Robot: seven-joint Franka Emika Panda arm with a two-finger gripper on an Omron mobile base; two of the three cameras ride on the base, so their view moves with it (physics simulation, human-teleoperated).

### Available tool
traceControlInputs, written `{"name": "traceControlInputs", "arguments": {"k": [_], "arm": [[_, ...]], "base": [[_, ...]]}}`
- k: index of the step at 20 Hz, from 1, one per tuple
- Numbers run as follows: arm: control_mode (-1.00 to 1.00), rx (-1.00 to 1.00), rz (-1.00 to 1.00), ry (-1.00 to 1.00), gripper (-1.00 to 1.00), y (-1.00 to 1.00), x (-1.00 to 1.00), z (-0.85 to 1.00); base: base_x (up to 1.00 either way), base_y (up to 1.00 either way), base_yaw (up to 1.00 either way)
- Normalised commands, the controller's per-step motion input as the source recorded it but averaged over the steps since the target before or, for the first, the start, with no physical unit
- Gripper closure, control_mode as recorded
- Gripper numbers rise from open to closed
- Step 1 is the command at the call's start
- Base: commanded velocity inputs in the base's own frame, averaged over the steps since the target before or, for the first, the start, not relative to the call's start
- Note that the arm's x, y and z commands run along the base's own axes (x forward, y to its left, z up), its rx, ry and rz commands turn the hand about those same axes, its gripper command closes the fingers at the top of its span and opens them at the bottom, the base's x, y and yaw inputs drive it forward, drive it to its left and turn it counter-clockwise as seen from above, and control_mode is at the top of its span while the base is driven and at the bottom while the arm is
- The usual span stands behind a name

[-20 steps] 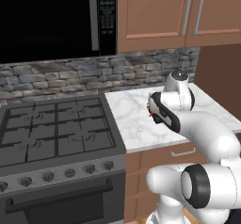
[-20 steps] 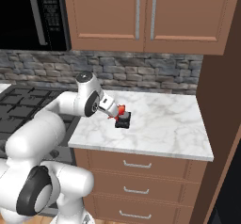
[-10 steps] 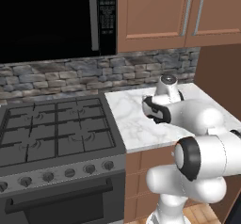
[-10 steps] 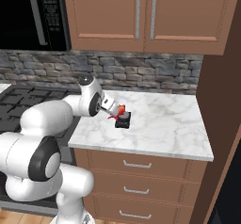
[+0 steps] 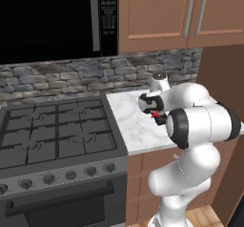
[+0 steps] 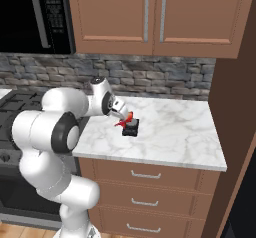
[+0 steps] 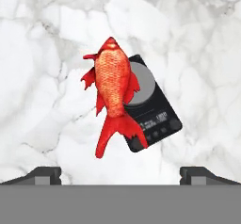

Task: Take the fish from the fridge and place it on the digital scale on the counter by the fridge. Wait a few seconds for a reading, then move it to the plate on the dining counter.

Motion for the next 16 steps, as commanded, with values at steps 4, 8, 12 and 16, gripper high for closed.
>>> {"name": "traceControlInputs", "arguments": {"k": [4,8,12,16], "arm": [[-1.00,-0.04,0.00,0.11,-1.00,0.00,0.48,-0.27],[-1.00,-0.03,0.00,0.05,-1.00,0.00,0.39,-0.28],[-1.00,-0.02,0.00,0.03,-1.00,-0.01,0.29,-0.49],[-1.00,-0.01,0.00,0.00,-1.00,-0.08,0.28,-0.45]], "base": [[0.00,0.00,0.00],[0.00,0.00,0.00],[0.00,0.00,0.00],[0.00,0.00,0.00]]}}
